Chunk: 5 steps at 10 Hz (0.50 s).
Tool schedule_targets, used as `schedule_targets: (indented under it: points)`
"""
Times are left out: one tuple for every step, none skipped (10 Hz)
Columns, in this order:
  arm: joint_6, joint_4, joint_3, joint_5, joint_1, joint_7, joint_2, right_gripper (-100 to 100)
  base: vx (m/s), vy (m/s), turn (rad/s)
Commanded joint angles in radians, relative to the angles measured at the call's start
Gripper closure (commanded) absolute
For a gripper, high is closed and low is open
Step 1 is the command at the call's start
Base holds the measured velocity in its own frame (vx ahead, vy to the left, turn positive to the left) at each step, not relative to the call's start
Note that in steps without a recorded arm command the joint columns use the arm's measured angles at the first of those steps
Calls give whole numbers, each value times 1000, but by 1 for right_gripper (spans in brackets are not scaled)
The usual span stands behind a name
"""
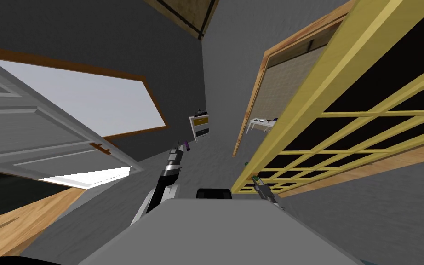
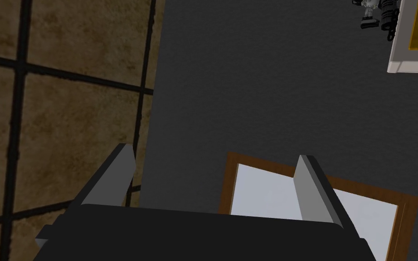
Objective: Pull the door open
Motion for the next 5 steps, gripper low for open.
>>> schedule_targets:
  points:
    - [-27,16,11,0,5,-10,-6,100,-179,-57,115]
    - [-42,24,17,1,8,-15,-10,100,-187,-65,138]
    - [-54,31,23,1,10,-19,-13,100,-185,-23,127]
    - [-66,38,29,1,13,-24,-16,100,-191,-27,103]
    - [-58,41,25,2,6,-20,-11,100,-85,-20,21]
